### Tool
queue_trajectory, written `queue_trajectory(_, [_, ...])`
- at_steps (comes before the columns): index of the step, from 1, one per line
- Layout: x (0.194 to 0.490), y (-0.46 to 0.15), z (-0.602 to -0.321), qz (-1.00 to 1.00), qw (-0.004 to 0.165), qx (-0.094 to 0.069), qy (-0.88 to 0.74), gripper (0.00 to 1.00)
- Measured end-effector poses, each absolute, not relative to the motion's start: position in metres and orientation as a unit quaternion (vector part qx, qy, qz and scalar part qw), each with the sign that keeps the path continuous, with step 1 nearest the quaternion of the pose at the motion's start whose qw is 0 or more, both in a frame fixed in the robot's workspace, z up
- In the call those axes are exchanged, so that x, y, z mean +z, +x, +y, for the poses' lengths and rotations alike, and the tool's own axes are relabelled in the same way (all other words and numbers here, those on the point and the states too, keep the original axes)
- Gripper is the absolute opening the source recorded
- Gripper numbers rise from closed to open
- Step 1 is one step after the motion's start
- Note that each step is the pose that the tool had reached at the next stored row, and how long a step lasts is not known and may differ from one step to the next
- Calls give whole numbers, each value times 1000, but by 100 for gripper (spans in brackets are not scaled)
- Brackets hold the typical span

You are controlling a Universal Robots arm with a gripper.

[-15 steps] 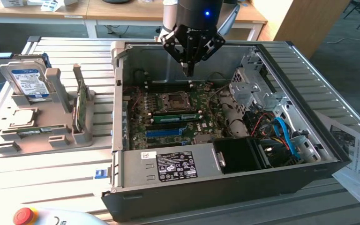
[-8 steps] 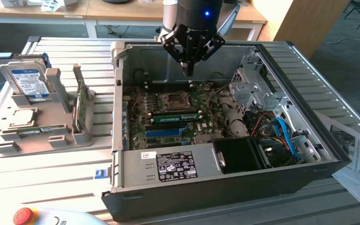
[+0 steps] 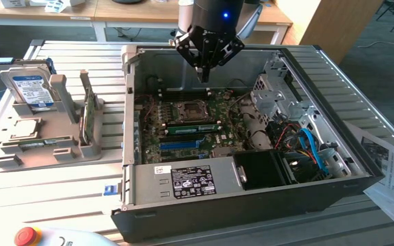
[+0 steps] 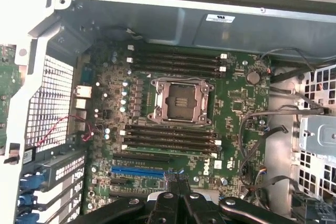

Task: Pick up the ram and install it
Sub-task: 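Press down the ram until it locks into place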

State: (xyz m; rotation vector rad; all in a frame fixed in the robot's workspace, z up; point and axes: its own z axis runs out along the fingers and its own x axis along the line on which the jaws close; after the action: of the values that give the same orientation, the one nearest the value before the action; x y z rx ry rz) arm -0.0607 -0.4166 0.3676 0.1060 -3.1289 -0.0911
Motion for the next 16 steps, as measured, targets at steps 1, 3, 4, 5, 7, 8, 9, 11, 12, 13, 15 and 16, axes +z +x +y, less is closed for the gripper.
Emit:
queue_trajectory(1, [368,-61,-417,-999,5,-29,34,10])
queue_trajectory(3, [368,-61,-417,-999,5,-29,34,10])
queue_trajectory(4, [368,-61,-417,-999,5,-29,34,10])
queue_trajectory(5, [368,-61,-417,-999,5,-29,33,10])
queue_trajectory(7, [368,-61,-417,-999,5,-29,27,10])
queue_trajectory(8, [368,-61,-417,-999,5,-29,22,10])
queue_trajectory(9, [368,-61,-417,-999,5,-29,17,10])
queue_trajectory(11, [368,-61,-417,-999,4,-29,13,10])
queue_trajectory(12, [368,-61,-417,-999,4,-29,13,10])
queue_trajectory(13, [368,-61,-417,-999,4,-29,13,10])
queue_trajectory(15, [368,-61,-417,-999,4,-29,13,10])
queue_trajectory(16, [368,-61,-417,-999,5,-29,13,10])
